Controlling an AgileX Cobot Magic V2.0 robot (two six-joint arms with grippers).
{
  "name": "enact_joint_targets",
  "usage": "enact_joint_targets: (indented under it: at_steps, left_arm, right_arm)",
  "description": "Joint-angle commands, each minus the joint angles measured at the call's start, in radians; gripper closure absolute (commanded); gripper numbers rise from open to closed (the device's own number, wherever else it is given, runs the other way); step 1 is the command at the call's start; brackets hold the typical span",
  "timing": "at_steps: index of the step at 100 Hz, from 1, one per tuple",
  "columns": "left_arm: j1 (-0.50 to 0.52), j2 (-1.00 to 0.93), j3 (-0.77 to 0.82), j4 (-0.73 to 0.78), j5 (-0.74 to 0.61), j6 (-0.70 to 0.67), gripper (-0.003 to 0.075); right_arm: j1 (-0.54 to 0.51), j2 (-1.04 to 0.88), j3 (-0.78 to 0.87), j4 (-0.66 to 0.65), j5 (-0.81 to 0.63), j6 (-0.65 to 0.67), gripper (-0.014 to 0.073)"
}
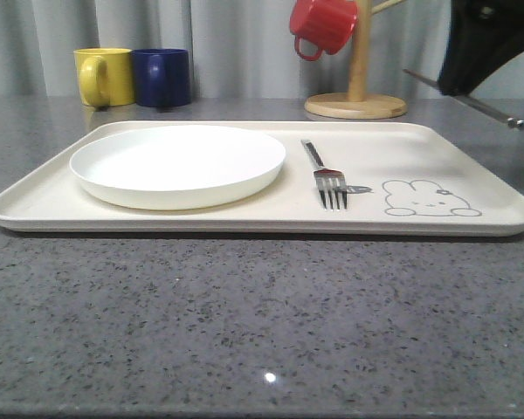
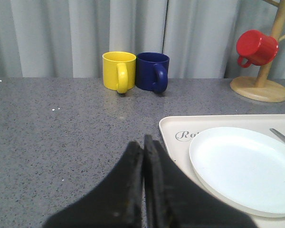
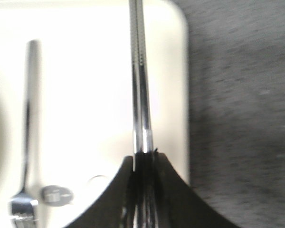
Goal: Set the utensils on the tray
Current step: 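Grasp the steel chopsticks with the right gripper, then lower the chopsticks onto the tray beside the fork with the right gripper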
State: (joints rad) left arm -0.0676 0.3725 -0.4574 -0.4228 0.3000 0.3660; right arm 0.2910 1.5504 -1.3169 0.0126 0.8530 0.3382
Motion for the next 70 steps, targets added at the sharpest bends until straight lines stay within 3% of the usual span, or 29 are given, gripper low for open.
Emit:
enact_joint_targets:
  at_steps: [1, 31, 57, 70]
  left_arm:
    - [0.000, 0.005, -0.027, -0.011, -0.077, 0.002, 0.0738]
    - [0.000, 0.005, -0.027, -0.011, -0.077, 0.002, 0.0738]
    - [0.000, 0.005, -0.027, -0.011, -0.077, 0.002, 0.0738]
    - [0.000, 0.005, -0.027, -0.011, -0.077, 0.002, 0.0738]
  right_arm:
    - [0.058, -0.010, -0.031, -0.036, -0.071, 0.076, 0.0649]
    - [0.166, 0.089, -0.031, -0.187, -0.154, 0.318, 0.0649]
    - [0.191, 0.133, -0.030, -0.187, -0.155, 0.353, 0.0645]
    - [0.191, 0.143, -0.030, -0.186, -0.139, 0.353, 0.0573]
